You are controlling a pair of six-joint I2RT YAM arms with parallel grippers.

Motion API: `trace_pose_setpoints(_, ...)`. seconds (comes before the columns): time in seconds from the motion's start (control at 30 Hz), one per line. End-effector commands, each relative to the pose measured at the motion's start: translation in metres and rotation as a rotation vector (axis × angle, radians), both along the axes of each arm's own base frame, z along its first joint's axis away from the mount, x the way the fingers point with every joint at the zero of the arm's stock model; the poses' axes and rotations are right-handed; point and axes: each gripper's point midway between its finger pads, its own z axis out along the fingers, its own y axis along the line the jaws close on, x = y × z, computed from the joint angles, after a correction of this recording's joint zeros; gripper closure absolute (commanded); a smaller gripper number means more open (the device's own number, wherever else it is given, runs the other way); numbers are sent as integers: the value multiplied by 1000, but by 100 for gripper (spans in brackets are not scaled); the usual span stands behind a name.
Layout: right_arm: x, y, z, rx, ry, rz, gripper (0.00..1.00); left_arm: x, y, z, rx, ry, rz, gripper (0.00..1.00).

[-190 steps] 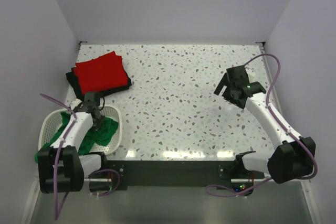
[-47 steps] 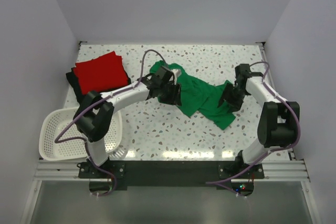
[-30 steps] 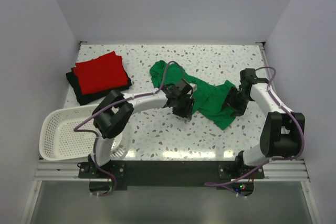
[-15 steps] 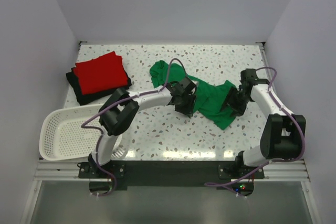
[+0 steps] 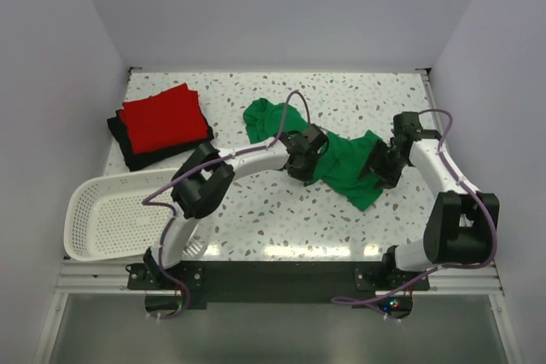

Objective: Fold and stack the t-shirts
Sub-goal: Flatten the tshirt out

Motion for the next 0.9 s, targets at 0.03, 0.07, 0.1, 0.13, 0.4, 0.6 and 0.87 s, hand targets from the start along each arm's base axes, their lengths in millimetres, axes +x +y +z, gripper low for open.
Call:
trace_pose_setpoints(0.03,1,-3,8,2,-34,-11,42,-4,38,-31,192,-4,7,100)
trace_pose_setpoints(0.07,1,-6,9,-6,-34,-15,42,-2,41,-27,197,-17,16,100)
trace_pose_setpoints(0.1,4,-10,12,-15,-43,-17,42,4,44,-12,186,-53,43,100)
trace_pose_setpoints(0.13,5,-16,13,-35,-45,-23,42,10,55,-6,184,-57,76,100)
trace_pose_setpoints(0.4,11,-52,15,-81,-32,-90,40,40,133,121,-58,-225,354,100)
trace_pose_setpoints(0.6,2,-46,-16,-45,39,-119,40,35,183,123,-19,-217,441,100)
trace_pose_setpoints(0.87,-6,-60,-43,-112,92,-130,45,41,209,121,10,-220,489,100)
